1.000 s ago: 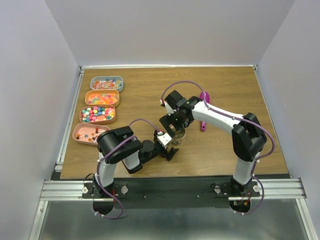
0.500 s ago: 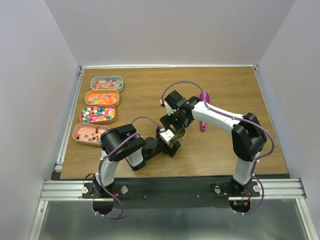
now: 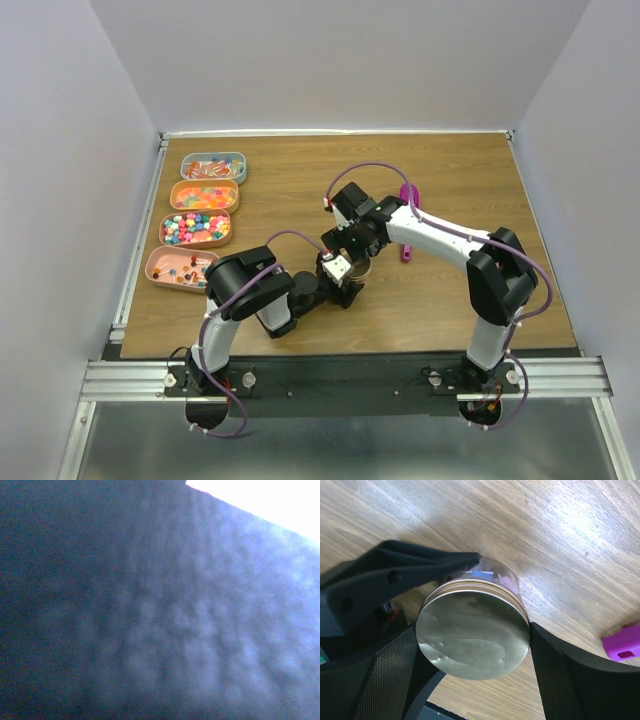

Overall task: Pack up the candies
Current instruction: Screw the bottle lid onto the packing bottle.

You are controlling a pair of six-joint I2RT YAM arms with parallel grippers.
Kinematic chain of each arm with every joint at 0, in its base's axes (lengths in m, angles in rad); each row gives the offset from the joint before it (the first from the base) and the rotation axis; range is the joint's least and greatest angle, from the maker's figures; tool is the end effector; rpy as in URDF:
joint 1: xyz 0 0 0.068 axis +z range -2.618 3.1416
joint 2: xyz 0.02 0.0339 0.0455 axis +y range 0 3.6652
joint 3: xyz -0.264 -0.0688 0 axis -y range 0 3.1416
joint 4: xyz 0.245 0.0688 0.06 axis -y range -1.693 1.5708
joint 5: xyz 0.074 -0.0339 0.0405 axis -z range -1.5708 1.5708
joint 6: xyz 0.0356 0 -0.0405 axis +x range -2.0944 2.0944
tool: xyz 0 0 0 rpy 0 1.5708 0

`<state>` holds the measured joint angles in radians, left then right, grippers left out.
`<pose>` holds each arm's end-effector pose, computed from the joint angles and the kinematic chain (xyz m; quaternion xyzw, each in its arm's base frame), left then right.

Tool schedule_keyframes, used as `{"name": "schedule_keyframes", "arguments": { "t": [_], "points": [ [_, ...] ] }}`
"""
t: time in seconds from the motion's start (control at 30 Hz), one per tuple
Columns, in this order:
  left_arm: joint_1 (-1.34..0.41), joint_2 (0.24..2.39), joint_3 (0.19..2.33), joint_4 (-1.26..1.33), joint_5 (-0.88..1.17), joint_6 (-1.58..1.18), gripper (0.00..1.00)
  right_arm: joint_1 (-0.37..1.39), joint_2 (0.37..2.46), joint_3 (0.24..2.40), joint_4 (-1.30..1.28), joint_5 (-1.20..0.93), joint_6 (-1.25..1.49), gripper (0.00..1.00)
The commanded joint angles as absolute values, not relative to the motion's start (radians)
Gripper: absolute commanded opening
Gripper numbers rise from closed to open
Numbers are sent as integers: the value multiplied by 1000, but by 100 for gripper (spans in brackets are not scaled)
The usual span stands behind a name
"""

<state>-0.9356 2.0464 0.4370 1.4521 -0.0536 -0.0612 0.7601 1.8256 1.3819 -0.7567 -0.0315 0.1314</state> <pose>0.1793 -0.2400 0.0839 0.3061 0.6961 -0.2924 0.5799 0.2697 0.2580 0.2158 -0.3066 0.9337 0.0933 0.1595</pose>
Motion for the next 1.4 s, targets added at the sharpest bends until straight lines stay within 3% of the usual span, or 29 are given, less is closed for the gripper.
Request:
{"name": "schedule_keyframes", "arguments": {
  "t": [0.0,0.1,0.5,0.83,1.17,1.37],
  "points": [
    [-933,2097,430,2085,-95,-94,70,770,1792,1330,-701,24,184,56],
    [-934,2102,430,2086,-84,-110,63,769,1781,1312,-692,41,202,54],
    [-933,2094,420,2085,-175,-155,62,769,1685,1209,-626,132,472,44],
    [-934,2094,419,2085,-173,-126,62,770,1654,1127,-566,150,515,45],
    [-934,2075,405,2085,-172,-78,62,824,1689,1177,-609,207,428,55],
    [-931,2074,402,2086,-160,-75,63,831,1709,1186,-623,221,417,72]
  ]
}}
